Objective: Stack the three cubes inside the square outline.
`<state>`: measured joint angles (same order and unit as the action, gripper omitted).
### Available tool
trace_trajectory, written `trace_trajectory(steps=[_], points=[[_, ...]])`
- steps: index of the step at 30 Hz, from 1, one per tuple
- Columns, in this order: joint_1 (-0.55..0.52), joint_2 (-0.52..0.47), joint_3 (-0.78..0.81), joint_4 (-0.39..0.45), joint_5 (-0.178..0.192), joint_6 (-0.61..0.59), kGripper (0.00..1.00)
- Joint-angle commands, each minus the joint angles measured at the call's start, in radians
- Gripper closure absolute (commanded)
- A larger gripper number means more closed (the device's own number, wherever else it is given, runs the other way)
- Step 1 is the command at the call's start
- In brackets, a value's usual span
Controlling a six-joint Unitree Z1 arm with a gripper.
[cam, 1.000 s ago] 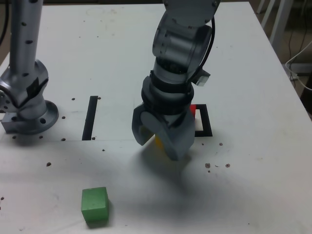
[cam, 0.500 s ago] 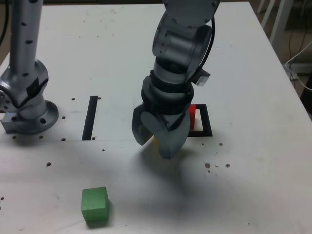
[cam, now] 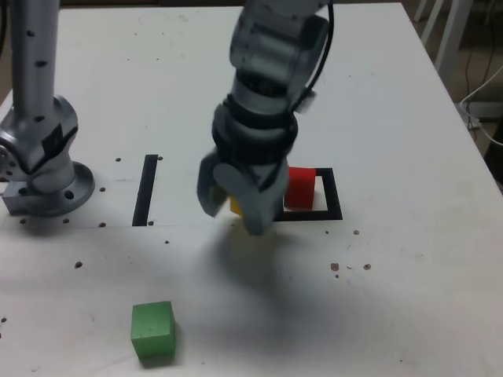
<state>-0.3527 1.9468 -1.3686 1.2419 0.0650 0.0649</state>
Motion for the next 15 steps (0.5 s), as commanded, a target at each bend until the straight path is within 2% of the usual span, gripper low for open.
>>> trace_trajectory(steps=[1,6,15], points=[[-0.002,-0.032,-0.017,0.033,0.009,-0.062,0.71],[0.005,-0.041,-0.058,0.051,0.02,-0.133,0.71],[0.081,-0.016,-0.164,0.058,0.028,-0.147,0.71]])
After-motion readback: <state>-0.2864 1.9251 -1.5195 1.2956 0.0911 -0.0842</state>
